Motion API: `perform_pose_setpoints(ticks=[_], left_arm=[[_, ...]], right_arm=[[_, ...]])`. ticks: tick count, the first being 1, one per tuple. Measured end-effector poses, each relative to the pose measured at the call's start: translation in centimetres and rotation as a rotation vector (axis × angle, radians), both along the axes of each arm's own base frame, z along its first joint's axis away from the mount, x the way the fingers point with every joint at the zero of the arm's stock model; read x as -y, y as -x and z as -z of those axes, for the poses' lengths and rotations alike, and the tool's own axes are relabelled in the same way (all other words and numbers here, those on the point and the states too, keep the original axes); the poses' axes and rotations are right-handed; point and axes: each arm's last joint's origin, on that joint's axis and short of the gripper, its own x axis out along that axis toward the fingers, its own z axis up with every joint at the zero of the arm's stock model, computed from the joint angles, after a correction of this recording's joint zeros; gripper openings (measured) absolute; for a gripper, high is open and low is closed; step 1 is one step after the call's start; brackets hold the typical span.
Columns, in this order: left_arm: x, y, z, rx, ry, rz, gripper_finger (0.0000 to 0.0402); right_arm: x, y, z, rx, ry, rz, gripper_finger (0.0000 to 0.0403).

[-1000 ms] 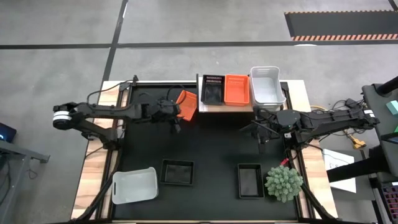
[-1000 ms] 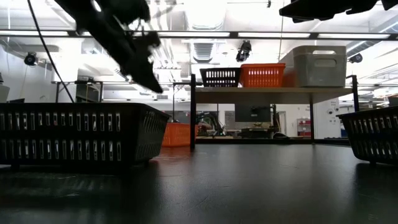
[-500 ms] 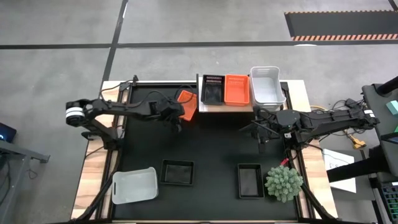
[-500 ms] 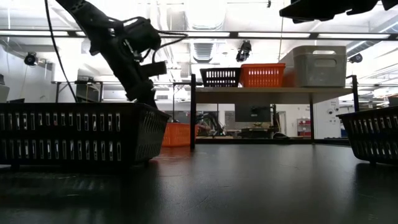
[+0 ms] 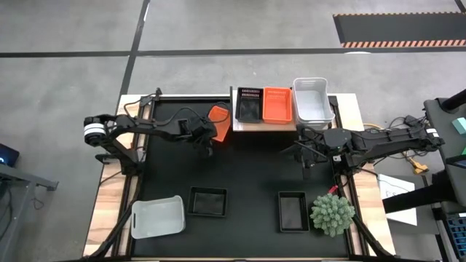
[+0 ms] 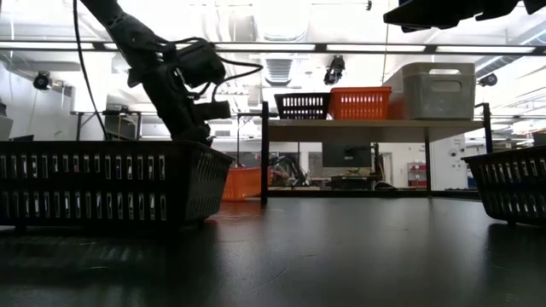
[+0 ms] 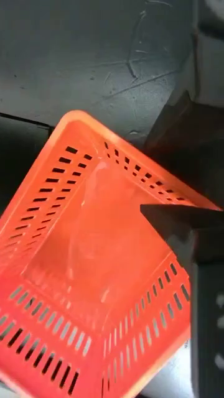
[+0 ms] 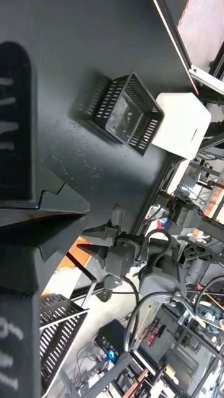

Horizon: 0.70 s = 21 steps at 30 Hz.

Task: Stack baskets on shelf by color
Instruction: Stack the orange basket on the orange basket on the shelf

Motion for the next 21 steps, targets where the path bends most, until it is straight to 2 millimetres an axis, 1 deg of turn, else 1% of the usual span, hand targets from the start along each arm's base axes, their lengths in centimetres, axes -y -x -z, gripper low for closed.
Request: perform_pose_setpoints(ticks=[6, 9, 10, 14, 18, 21], left_arm=[[0.1, 0.1, -0.3, -0.001, 0.002, 0.007, 0.005], [0.6, 0.2, -0.8, 0.035, 0.052, -0.003, 0.0013], [0.8, 0.3, -0.9, 0.047, 0.084, -0.013, 0.0007], [2.2, 0.1, -1.3, 0.096, 0.193, -0.039, 0.0008], [4.5, -0.4, -1.3, 0.119, 0.262, -0.045, 0.0005], [6.2, -1.0, -1.6, 0.173, 0.313, -0.051, 0.0005]], right_arm=[[0.0, 0.0, 0.0, 0.0, -0.001, 0.0, 0.0009], [0.0, 0.0, 0.0, 0.0, -0.001, 0.0, 0.0009], [0.0, 0.0, 0.0, 0.0, -0.001, 0.0, 0.0009], [0.0, 0.0, 0.0, -0.001, -0.001, 0.0, 0.0009], [0.0, 0.0, 0.0, 0.0, -0.001, 0.0, 0.0009], [0.0, 0.0, 0.0, -0.001, -0.004, 0.001, 0.0009]])
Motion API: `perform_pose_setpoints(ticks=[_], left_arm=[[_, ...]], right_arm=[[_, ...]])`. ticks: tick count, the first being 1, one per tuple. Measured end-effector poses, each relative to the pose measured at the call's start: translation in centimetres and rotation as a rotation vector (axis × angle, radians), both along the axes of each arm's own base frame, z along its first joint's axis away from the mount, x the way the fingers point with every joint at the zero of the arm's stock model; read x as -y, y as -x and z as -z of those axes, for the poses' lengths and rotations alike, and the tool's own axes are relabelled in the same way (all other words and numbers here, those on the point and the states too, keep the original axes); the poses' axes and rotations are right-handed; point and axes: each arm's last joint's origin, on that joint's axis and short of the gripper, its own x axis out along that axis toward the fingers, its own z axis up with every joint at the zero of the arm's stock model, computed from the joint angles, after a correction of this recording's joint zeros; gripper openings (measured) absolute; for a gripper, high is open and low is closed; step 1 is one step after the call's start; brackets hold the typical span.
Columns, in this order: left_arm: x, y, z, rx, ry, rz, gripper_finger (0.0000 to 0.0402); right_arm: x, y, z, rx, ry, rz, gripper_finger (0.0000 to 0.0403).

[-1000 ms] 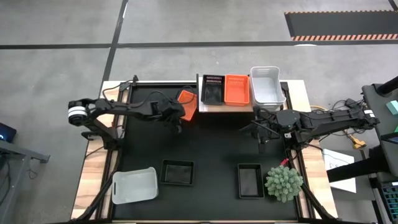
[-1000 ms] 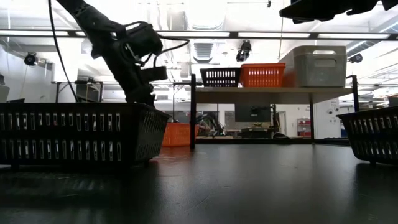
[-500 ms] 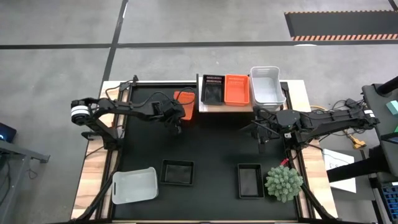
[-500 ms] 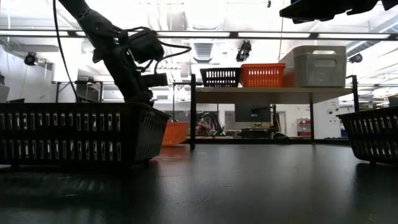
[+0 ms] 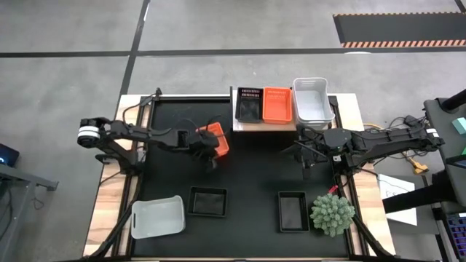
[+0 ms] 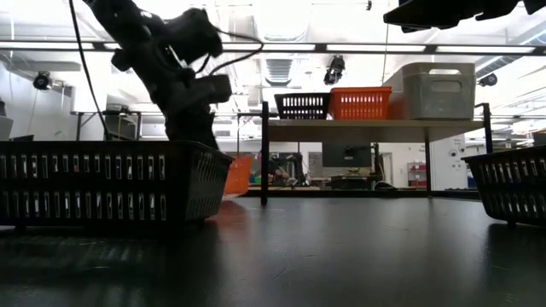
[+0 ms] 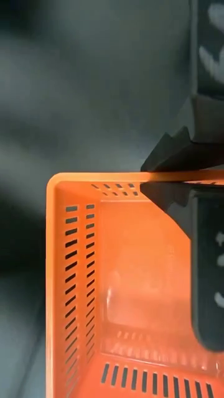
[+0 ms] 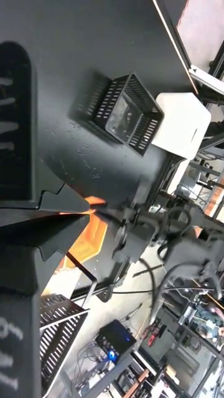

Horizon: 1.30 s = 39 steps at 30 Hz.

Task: Stack baskets on shelf by color
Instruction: Stack the orange basket on the orange basket on the shelf

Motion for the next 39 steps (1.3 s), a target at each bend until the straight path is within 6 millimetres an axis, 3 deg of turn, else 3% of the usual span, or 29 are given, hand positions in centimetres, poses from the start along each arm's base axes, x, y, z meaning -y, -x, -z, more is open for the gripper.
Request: perform_pose_setpoints(ticks=[9, 16, 23, 31, 39], left_arm=[[4.0, -1.0, -0.7, 0.131, 0.057, -0.029, 0.0012], [4.2, -1.0, -0.7, 0.137, 0.025, -0.041, 0.0049], [4.2, -1.2, -1.0, 0.158, -0.034, 0.025, 0.0086], [5.4, -0.3, -4.9, 0.346, -0.236, 0.259, 0.0091], [5.5, 1.6, -10.3, 0.608, -0.546, 0.397, 0.0091]], right_arm=[[0.0, 0.0, 0.0, -0.001, -0.006, 0.002, 0.0009], [-0.2, 0.0, 0.4, -0.032, -0.035, -0.069, 0.0015], [-0.2, -0.2, 0.4, -0.036, -0.115, -0.042, 0.0071], [-0.5, -2.8, 1.4, -0.018, -0.132, -0.035, 0.0136], [-0.8, -6.3, 3.8, -0.046, -0.17, -0.021, 0.0151]])
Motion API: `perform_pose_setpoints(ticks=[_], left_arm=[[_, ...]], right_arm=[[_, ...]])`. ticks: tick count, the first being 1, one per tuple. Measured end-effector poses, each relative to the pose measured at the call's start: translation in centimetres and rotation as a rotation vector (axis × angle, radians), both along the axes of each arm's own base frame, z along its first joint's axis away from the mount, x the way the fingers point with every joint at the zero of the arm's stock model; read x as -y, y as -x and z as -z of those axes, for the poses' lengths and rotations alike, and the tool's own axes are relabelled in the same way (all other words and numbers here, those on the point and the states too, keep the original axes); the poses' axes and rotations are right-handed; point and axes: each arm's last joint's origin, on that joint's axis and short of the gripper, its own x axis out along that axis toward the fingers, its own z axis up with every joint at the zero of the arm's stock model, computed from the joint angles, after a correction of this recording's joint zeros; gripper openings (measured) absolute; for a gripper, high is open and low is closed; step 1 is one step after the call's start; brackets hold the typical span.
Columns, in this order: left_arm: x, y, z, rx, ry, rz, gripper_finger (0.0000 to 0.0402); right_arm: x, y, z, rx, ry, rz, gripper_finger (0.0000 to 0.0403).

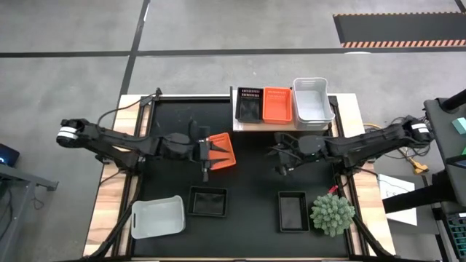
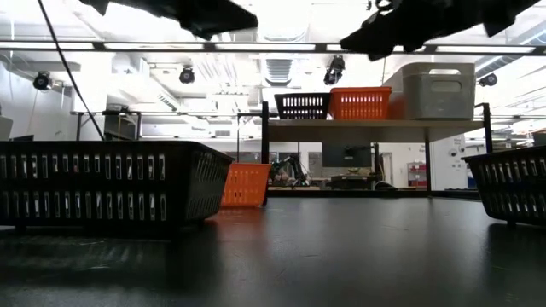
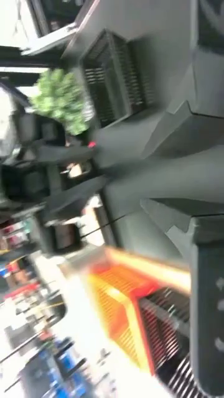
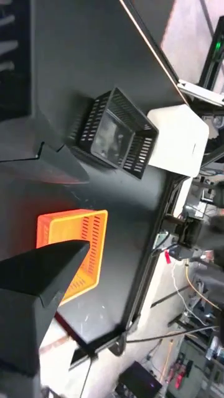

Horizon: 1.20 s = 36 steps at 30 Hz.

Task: Stack baskets on shelf by color
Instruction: Stack the orange basket on the orange basket on the shelf

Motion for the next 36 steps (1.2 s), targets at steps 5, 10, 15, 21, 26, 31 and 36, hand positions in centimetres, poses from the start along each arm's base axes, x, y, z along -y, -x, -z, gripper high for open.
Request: perform_pose_setpoints(ticks=[5, 10, 15, 21, 26, 31, 36], left_arm=[[-0.1, 0.9, -0.7, 0.037, 0.004, -0.001, 0.0091], [-0.1, 1.6, 0.8, 0.031, -0.065, 0.008, 0.0091], [-0.2, 2.8, -1.0, 0.118, -0.05, -0.005, 0.0091], [-0.1, 4.7, -1.2, 0.164, 0.019, 0.008, 0.0091], [-0.2, 6.1, -1.0, 0.189, 0.031, 0.011, 0.0091], [-0.3, 7.1, -0.4, 0.197, 0.042, 0.011, 0.0091], [-0.4, 7.9, -0.4, 0.217, 0.046, 0.011, 0.0091]], right_arm=[[-0.2, -1.6, 0.9, -0.028, -0.076, 0.026, 0.0143], [-0.4, -3.8, 0.6, -0.082, -0.072, 0.029, 0.0139], [-0.6, -6.3, -0.3, -0.164, -0.047, 0.027, 0.0141], [-0.9, -9.0, -0.9, -0.296, -0.034, 0.033, 0.0135], [-1.2, -11.6, -0.8, -0.388, -0.023, 0.037, 0.0132], [-1.4, -14.1, -0.4, -0.457, -0.01, 0.048, 0.0135], [-1.2, -16.5, 0.5, -0.524, 0.059, 0.167, 0.0138]])
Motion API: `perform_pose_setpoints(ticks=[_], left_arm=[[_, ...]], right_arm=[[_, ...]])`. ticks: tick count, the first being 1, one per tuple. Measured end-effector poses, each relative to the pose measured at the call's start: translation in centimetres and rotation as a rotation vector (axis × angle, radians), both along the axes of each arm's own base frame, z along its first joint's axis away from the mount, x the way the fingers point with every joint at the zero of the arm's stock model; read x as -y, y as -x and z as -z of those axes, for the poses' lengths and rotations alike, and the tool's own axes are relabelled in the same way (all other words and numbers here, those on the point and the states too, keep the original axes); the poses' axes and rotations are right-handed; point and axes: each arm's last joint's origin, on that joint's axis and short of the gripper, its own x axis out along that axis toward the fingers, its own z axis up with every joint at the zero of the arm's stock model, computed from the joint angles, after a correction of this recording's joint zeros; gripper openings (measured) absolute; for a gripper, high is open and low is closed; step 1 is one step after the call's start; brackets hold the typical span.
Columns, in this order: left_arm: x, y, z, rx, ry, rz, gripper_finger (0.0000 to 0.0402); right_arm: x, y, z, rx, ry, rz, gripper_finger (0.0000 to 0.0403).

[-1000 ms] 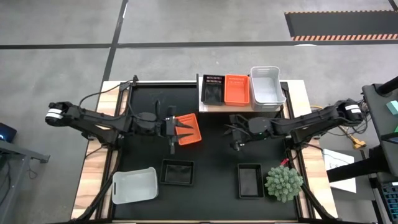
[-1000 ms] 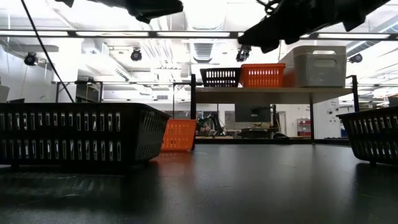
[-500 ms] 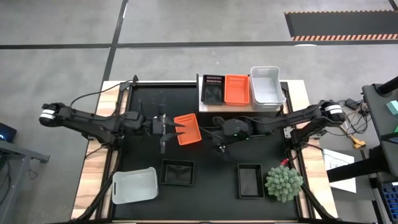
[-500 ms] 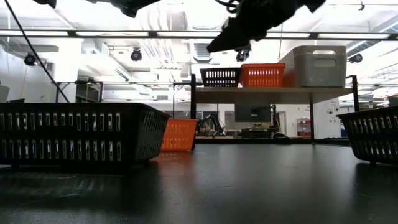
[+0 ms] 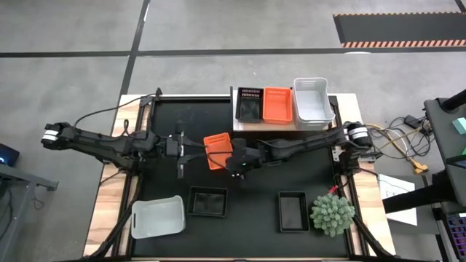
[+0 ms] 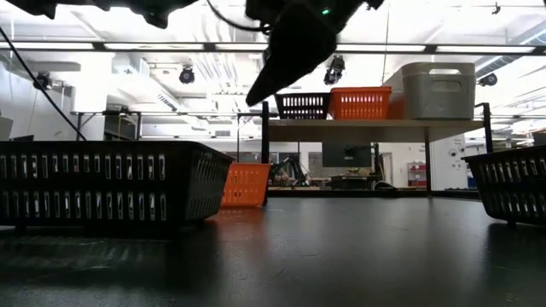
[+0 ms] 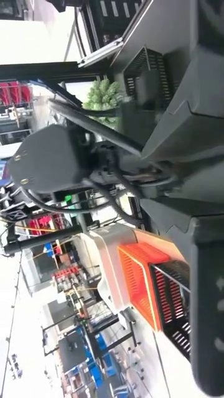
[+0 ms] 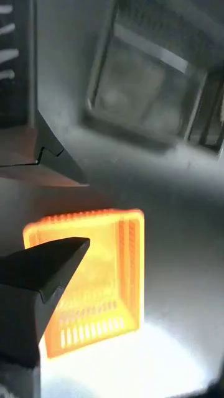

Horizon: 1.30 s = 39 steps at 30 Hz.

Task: Stack baskets on shelf by color
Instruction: Stack the orange basket on the orange basket on the shelf

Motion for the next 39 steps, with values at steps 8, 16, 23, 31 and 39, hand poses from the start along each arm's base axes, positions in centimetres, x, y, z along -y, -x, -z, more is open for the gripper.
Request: perform_pose_setpoints(ticks=[8, 16, 23, 31, 39], left_arm=[[0.0, 0.3, 0.3, 0.001, -0.003, -0.001, 0.0091], [0.0, 0.3, 0.3, 0.0, -0.02, -0.002, 0.0091], [0.0, 0.3, 0.3, 0.001, -0.021, -0.003, 0.0091], [0.0, 0.3, 0.3, 0.001, -0.021, -0.004, 0.0091], [-0.1, 0.3, 0.3, 0.001, -0.021, -0.004, 0.0091]], right_arm=[[-0.1, -2.8, 2.2, -0.076, 0.052, 0.016, 0.0164], [0.9, -4.6, 5.8, -0.137, 0.062, 0.049, 0.0175], [2.2, -5.2, 7.9, -0.184, 0.074, 0.091, 0.0152], [2.0, -5.1, 7.6, -0.18, 0.093, 0.052, 0.0028], [-0.1, -3.3, 3.2, -0.166, 0.105, -0.015, 0.001]])
